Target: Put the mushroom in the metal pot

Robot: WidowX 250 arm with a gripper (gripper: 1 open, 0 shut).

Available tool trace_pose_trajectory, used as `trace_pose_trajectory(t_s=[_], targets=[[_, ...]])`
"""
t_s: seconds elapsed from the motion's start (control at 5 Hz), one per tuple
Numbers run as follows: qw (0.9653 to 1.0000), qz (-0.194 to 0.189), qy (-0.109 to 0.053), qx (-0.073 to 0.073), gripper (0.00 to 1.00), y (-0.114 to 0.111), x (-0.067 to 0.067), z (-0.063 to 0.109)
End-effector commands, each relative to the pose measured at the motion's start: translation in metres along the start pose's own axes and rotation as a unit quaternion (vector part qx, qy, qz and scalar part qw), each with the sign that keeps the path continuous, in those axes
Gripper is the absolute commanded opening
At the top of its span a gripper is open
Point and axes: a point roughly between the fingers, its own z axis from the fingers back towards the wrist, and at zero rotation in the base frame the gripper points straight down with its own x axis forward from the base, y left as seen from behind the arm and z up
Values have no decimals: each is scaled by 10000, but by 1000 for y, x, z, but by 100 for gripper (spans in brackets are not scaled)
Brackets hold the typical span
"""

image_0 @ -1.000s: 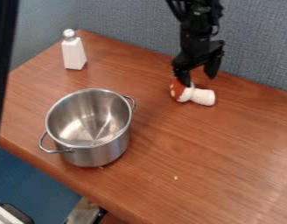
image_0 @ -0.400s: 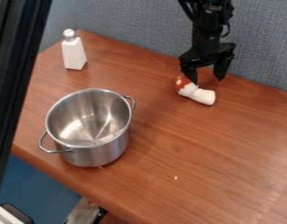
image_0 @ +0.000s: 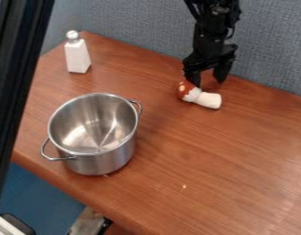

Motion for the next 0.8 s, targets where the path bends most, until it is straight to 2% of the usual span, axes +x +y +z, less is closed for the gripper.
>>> trace_pose_trajectory(t_s=[0.0,0.2,0.4,0.6], targets=[[9992,126,45,369,0,26,25,-25],[9995,-164,-21,257,0,17,30,-25],[9988,-473,42,115,100,24,26,-17],[9970,-764,111,-42,0,31,21,-7]])
